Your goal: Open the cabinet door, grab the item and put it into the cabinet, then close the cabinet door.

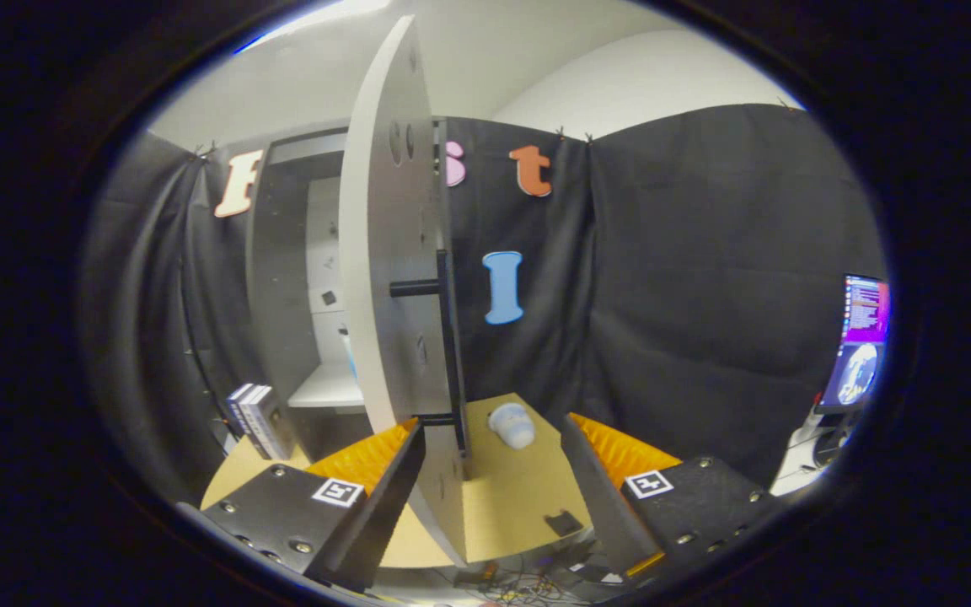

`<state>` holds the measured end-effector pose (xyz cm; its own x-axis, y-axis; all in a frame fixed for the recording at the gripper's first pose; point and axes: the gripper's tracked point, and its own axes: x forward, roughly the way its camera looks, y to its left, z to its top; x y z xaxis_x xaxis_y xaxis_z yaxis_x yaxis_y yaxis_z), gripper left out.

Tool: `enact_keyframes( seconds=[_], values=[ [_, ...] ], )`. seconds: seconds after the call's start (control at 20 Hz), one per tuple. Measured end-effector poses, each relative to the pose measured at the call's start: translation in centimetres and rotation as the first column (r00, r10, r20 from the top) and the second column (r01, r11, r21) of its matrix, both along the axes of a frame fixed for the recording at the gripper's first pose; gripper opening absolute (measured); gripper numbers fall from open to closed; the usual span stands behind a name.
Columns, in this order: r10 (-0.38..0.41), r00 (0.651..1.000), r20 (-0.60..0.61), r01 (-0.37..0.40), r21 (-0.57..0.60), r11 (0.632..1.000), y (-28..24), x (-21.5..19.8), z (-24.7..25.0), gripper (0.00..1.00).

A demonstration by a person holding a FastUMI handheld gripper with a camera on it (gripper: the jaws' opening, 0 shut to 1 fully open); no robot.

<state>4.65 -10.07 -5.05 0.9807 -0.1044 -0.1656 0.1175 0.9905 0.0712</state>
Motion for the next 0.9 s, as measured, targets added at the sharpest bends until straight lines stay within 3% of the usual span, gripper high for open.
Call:
enact_keyframes(
  seconds=[0.4,0.9],
  values=[
    [0.142,0.990,0.013,-0.142,0.037,0.989,5.4,1.7,-0.5,0.97],
    [0.227,0.974,-0.003,-0.226,0.053,0.973,8.6,4.1,-1.6,0.97]
  ],
)
